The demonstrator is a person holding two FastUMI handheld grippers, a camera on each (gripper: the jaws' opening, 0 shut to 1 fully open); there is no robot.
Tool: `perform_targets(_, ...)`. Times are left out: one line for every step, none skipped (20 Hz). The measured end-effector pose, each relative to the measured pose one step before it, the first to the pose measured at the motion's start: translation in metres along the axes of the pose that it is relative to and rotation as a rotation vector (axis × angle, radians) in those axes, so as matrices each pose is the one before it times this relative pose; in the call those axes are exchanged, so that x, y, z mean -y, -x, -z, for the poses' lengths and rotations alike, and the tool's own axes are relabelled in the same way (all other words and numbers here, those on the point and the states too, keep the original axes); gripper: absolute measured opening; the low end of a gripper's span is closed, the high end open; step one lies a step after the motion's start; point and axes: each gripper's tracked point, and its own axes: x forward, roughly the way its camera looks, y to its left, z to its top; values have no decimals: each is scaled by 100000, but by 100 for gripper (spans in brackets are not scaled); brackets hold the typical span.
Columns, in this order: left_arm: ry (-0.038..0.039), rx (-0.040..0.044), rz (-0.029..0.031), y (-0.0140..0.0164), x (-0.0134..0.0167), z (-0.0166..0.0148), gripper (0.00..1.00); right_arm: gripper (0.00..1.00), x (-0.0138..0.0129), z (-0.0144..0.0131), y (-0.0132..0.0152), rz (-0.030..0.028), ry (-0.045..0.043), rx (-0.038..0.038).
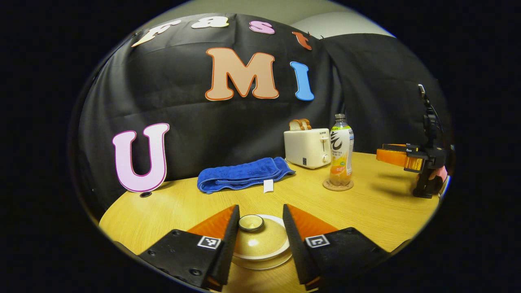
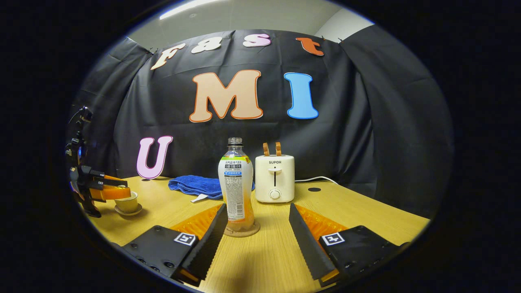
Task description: Open the teacup lid with one hand, grasp the water bottle and pour water into the teacup with the other hand; after pouring, place the water bottle on the coaster and then close the teacup lid.
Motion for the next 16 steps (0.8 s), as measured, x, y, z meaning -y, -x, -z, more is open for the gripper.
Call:
perform_targets(-200, -607, -191, 20, 35, 164, 71, 98, -40, -19, -39, -13, 1, 6)
perform_targets(-91, -450, -771, 27, -122, 46, 74, 98, -15, -41, -58, -9, -9, -11)
perform_targets(18, -313, -419, 130, -91, -17, 87, 98, 10, -21, -4, -2, -4, 16)
perform_targets(5, 255, -363, 24, -81, -28, 89, 98, 15, 80, 45, 6, 8, 14)
perform_targets(85, 561, -374, 5, 18, -187, 94, 98, 20, -12, 29, 10, -25, -1)
perform_targets(264, 941, -683, 105, -151, -204, 95, 97, -63, 5, -29, -2, -1, -4)
perform_targets(419, 1443, -1207, 199, -233, -199, 96, 97, 5, -1, -26, 7, 5, 15)
perform_targets(680, 963, -1150, 179, -280, -185, 96, 97, 24, -24, 22, 0, -12, -10)
perform_targets(1045, 1292, -1015, 220, -121, -38, 96, 97, -40, -23, -49, -5, 12, 7)
perform_targets(1223, 1757, -848, 331, -184, -270, 96, 98, -12, 48, 16, 11, -3, 20)
perform_targets(1337, 1581, -921, 386, -117, -264, 96, 98, 61, 17, 32, 6, -20, -21)
perform_targets(1471, 1890, -1804, 381, -295, -267, 96, 98, -39, 7, 1, -3, 10, 3)
perform_targets(1401, 1723, -1838, 442, -408, -207, 96, 97, 7, -29, -7, -8, 8, 18)
perform_targets(1486, 2098, -1431, 445, -270, -319, 96, 96, 22, -2, 30, 12, 9, 19)
perform_targets(1693, 1744, -1245, 396, -178, -294, 96, 95, 41, -10, -23, 170, 11, -18)
perform_targets(-600, -1617, -1061, 351, -162, 198, 96, 94, 28, -31, -60, 192, 32, -9)
